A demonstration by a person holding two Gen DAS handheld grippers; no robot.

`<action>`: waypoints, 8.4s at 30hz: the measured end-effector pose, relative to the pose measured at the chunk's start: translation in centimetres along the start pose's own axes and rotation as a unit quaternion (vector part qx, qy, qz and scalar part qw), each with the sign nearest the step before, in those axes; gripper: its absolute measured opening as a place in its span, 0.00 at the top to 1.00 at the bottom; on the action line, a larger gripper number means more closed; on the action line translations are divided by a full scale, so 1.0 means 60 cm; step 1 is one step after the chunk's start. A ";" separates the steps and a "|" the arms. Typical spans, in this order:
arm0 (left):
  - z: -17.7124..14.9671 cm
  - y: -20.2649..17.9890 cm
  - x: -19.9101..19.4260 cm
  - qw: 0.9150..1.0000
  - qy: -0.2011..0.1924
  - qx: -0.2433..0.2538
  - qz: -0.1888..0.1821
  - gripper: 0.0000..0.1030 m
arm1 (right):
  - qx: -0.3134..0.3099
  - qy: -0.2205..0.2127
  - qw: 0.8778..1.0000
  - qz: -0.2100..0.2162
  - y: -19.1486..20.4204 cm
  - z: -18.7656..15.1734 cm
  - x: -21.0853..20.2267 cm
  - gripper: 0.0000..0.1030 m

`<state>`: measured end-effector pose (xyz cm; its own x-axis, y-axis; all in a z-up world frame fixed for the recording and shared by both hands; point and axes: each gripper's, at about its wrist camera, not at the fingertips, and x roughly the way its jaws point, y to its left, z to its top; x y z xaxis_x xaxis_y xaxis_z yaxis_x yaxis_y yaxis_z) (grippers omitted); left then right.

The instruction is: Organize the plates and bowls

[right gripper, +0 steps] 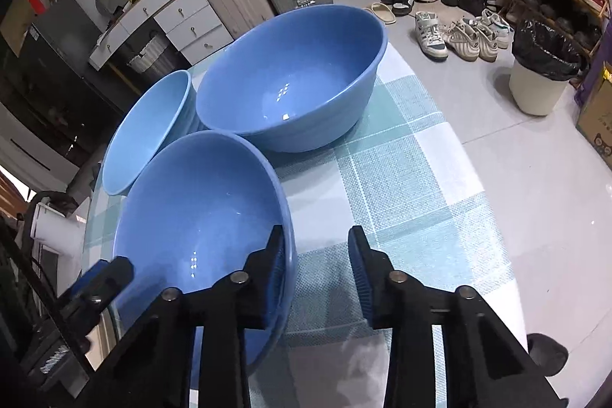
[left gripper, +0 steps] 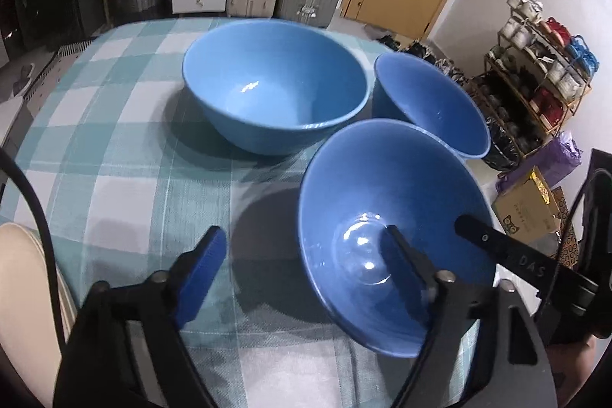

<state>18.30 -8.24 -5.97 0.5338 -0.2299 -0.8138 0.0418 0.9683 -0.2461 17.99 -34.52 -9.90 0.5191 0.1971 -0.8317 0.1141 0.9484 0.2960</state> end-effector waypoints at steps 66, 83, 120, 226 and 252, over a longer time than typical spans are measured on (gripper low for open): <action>-0.154 0.024 -0.046 0.999 0.011 0.028 0.020 0.51 | -0.077 0.006 0.996 0.042 0.061 -0.185 -0.117 0.58; -0.146 0.024 -0.072 0.998 -0.024 0.034 0.037 0.41 | -0.162 -0.181 0.969 0.039 0.119 -0.215 -0.205 0.26; -0.137 0.056 -0.255 0.951 -0.286 0.059 0.103 0.00 | -0.208 -0.386 0.897 0.060 0.152 -0.281 -0.286 0.01; 0.211 0.158 0.127 0.991 0.120 -0.049 0.016 0.11 | -0.445 0.106 0.884 -0.101 0.411 0.312 0.236 0.40; 0.199 0.160 0.134 0.992 0.123 -0.023 0.012 0.89 | -0.392 0.111 0.911 -0.067 0.386 0.300 0.240 0.84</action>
<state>33.11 0.38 -8.59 0.3126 -0.2287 -0.9219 -0.0100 0.9697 -0.2440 43.36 -14.17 -6.54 0.3511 0.0286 -0.9359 -0.5217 0.8360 -0.1702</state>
